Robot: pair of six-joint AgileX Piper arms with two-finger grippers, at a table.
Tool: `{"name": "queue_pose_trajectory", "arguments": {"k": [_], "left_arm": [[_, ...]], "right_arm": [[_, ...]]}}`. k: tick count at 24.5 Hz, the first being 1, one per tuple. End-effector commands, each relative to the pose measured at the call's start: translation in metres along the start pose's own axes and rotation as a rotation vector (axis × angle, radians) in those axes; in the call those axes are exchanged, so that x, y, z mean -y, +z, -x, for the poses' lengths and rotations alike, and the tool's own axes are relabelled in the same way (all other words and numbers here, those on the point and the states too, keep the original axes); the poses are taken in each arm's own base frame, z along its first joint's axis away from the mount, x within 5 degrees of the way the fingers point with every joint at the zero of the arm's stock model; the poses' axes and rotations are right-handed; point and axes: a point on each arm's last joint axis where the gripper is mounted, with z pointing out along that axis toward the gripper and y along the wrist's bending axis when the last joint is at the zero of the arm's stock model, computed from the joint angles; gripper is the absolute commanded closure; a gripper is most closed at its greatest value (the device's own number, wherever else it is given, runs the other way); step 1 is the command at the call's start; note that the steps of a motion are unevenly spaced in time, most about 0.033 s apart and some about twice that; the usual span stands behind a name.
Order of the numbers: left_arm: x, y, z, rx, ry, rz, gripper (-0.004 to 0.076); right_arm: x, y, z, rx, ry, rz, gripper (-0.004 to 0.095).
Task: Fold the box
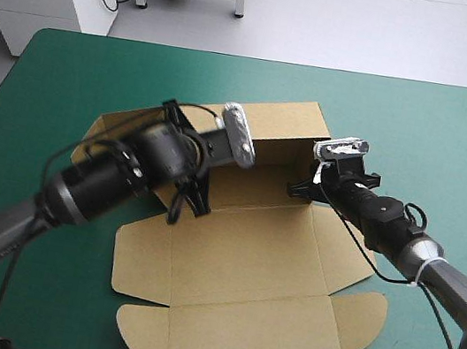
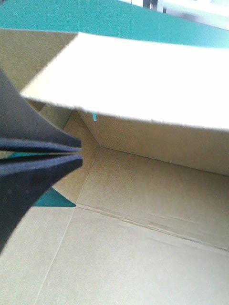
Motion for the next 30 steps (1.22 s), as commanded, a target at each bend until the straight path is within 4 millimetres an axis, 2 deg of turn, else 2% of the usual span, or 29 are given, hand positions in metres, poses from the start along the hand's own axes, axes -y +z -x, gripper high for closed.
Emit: {"name": "queue_pose_trajectory", "arguments": {"k": [1,4,9,11,12,13,16,21,23,26,30], "left_arm": [[-0.057,-0.041,-0.023,0.157,-0.19,-0.047,0.0732],[-0.099,-0.043,-0.059,0.182,-0.409,-0.07,0.0732],[-0.139,-0.05,-0.115,0.236,-0.704,-0.104,0.0732],[-0.16,-0.068,-0.154,0.299,-0.853,-0.05,0.0732],[-0.163,-0.071,-0.159,0.318,-0.881,-0.041,0.0732],[-0.169,-0.076,-0.174,0.337,-0.947,-0.023,0.0732],[-0.174,-0.075,-0.198,0.347,-1.013,-0.02,0.0732],[-0.165,-0.037,-0.233,0.344,-1.128,-0.097,0.0732],[-0.16,-0.023,-0.239,0.406,-1.162,-0.148,0.0732],[-0.156,-0.016,-0.242,0.453,-1.178,-0.185,0.0732],[-0.154,-0.014,-0.243,0.44,-1.166,-0.186,0.0732]], "right_arm": [[-0.005,-0.008,0.013,0.037,0.014,0.055,0.092],[-0.004,-0.007,0.012,0.035,0.021,0.045,0.0921],[0.007,-0.002,0.009,-0.003,0.075,0.101,0.0921],[0.023,-0.001,0.006,-0.052,0.121,0.177,0.0922],[0.027,0.0,0.007,-0.065,0.111,0.186,0.0922],[0.033,-0.002,0.014,-0.09,0.099,0.186,0.0922],[0.036,-0.008,0.037,-0.136,0.088,0.157,0.0922],[0.042,-0.03,0.089,-0.179,0.141,0.08,0.092],[0.045,-0.043,0.107,-0.2,0.151,0.039,0.092],[0.049,-0.051,0.119,-0.27,0.143,-0.006,0.092],[0.053,-0.047,0.125,-0.43,0.124,-0.042,0.092]]}}
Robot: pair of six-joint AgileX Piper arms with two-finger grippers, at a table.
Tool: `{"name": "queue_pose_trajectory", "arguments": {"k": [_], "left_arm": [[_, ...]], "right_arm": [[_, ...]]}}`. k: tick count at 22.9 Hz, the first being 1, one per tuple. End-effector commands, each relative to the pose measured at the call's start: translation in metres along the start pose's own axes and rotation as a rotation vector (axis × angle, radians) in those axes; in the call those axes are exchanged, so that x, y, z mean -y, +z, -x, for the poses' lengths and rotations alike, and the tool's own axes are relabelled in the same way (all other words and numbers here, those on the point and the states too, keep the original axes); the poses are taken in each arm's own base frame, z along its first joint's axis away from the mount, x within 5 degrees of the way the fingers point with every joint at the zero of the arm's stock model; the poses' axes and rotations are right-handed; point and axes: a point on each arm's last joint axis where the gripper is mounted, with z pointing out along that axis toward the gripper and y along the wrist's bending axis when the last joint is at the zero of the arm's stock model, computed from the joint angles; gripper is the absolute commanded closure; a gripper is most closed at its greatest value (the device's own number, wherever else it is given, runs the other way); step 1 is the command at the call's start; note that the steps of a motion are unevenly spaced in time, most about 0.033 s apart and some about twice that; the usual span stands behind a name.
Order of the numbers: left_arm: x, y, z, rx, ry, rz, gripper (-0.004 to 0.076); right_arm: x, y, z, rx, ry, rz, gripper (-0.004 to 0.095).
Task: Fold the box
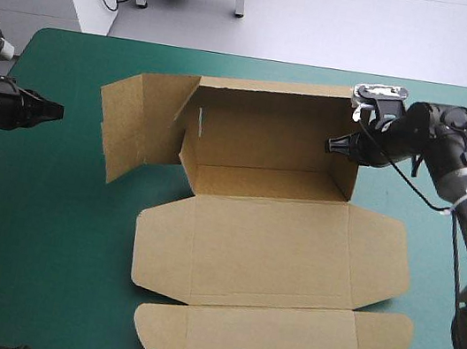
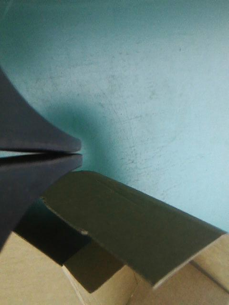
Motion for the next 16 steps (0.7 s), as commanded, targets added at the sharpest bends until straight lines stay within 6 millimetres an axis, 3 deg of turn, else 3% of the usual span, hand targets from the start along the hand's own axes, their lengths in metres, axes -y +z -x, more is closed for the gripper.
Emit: {"name": "queue_pose_trajectory", "arguments": {"k": [1,7,12,16], "left_arm": [[0.014,-0.013,0.01,0.103,0.024,-0.023,0.0732],[0.015,-0.013,0.009,0.086,0.027,-0.029,0.0732],[0.014,-0.013,0.01,0.094,0.03,-0.02,0.0732],[0.014,-0.013,0.009,0.09,0.034,-0.021,0.0732]], "right_arm": [[0.002,-0.016,0.012,-0.078,0.018,-0.028,0.092],[0.004,0.008,0.028,-0.15,0.059,-0.027,0.092],[0.014,0.059,0.036,-0.215,0.081,-0.075,0.0921],[0.015,0.075,0.051,-0.186,0.102,-0.062,0.0919]]}}
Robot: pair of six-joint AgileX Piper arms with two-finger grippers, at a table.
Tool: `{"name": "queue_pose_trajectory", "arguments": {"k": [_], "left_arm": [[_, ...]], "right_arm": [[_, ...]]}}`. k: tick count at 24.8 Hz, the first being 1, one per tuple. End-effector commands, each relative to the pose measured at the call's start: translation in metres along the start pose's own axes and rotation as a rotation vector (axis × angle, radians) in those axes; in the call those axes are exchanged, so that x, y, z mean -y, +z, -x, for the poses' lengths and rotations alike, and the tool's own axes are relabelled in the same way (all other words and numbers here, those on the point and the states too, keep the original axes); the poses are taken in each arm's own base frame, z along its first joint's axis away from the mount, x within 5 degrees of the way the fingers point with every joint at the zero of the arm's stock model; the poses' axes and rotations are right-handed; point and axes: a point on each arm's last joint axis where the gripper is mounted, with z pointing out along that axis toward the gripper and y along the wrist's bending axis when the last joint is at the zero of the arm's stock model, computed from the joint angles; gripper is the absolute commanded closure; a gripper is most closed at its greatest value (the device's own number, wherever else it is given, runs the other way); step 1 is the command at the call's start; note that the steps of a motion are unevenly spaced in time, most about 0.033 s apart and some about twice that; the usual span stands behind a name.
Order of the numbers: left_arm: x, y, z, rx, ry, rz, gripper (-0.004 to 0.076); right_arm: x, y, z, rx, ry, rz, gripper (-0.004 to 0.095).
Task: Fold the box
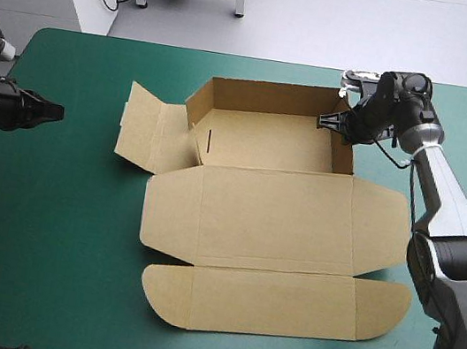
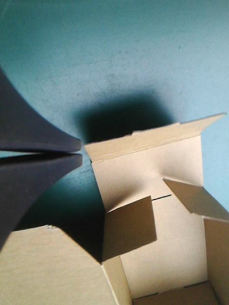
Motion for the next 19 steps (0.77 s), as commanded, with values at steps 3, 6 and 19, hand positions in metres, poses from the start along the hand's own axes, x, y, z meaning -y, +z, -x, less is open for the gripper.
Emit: {"name": "queue_pose_trajectory", "arguments": {"k": [3,6,19], "left_arm": [[0.016,-0.014,0.009,0.072,0.027,-0.032,0.0732],[0.016,-0.014,0.008,0.063,0.027,-0.041,0.0732],[0.013,-0.013,0.008,0.061,0.028,-0.009,0.0732]], "right_arm": [[-0.006,-0.021,0.009,0.006,0.011,0.05,0.0819],[-0.007,-0.024,0.011,0.016,0.012,0.057,0.058],[0.0,-0.067,0.005,0.082,0.069,0.083,0.0166]]}}
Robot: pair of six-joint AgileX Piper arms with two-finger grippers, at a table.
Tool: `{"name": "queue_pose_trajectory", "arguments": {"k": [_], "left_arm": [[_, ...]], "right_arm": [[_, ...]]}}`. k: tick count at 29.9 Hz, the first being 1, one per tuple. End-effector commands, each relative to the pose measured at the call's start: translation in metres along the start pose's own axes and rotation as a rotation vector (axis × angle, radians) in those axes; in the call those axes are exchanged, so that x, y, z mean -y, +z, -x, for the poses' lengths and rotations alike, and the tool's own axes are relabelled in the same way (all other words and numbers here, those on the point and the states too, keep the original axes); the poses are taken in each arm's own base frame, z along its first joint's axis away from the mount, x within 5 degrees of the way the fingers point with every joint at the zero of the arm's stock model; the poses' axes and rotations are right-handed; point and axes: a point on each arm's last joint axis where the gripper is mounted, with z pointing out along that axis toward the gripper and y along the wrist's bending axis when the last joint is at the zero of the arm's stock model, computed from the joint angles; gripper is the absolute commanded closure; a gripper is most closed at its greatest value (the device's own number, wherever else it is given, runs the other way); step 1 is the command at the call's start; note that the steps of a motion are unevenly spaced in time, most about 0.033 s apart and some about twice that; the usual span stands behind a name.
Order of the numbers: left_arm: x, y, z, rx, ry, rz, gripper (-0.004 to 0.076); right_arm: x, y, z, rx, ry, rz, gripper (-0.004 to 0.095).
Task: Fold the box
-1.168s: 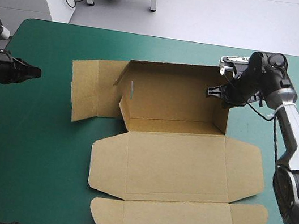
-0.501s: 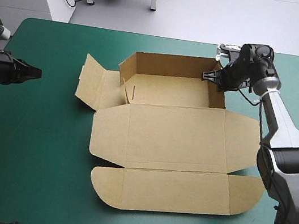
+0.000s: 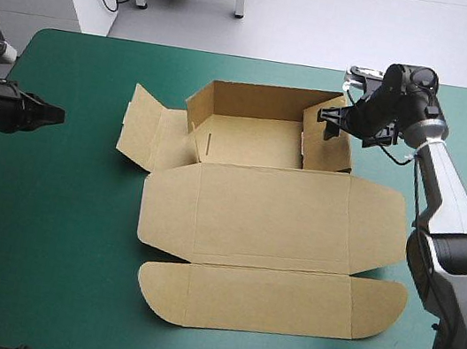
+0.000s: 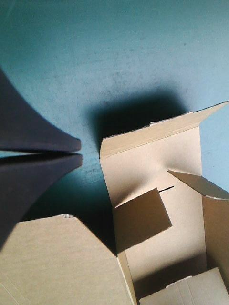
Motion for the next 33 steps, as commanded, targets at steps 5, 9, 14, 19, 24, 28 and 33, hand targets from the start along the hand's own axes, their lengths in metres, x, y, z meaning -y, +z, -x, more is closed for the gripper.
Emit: {"name": "queue_pose_trajectory", "arguments": {"k": [5,9,14,19,24,28,33], "left_arm": [[0.013,-0.013,0.01,0.083,-0.01,-0.005,0.0732],[0.011,-0.013,0.011,0.096,-0.003,0.007,0.0732],[0.009,-0.012,0.01,0.087,-0.002,0.019,0.0732],[0.003,-0.006,0.01,0.068,-0.016,0.013,0.0732],[-0.006,0.003,0.009,0.044,-0.042,0.0,0.0732],[-0.012,0.009,0.008,0.026,-0.058,-0.003,0.0732],[-0.017,0.013,0.007,0.015,-0.069,-0.008,0.0732]], "right_arm": [[-0.001,-0.05,-0.021,0.028,-0.033,0.007,0.0166],[0.001,-0.035,-0.025,0.005,-0.041,0.004,0.0167],[0.003,-0.022,-0.021,0.035,-0.045,0.006,0.0166],[0.002,-0.014,-0.02,0.036,-0.045,0.018,0.0167],[0.004,-0.002,-0.021,-0.002,-0.05,0.016,0.0238],[0.004,0.006,-0.021,-0.02,-0.05,0.027,0.0309],[0.003,0.008,-0.023,-0.039,-0.07,0.038,0.0531]]}}
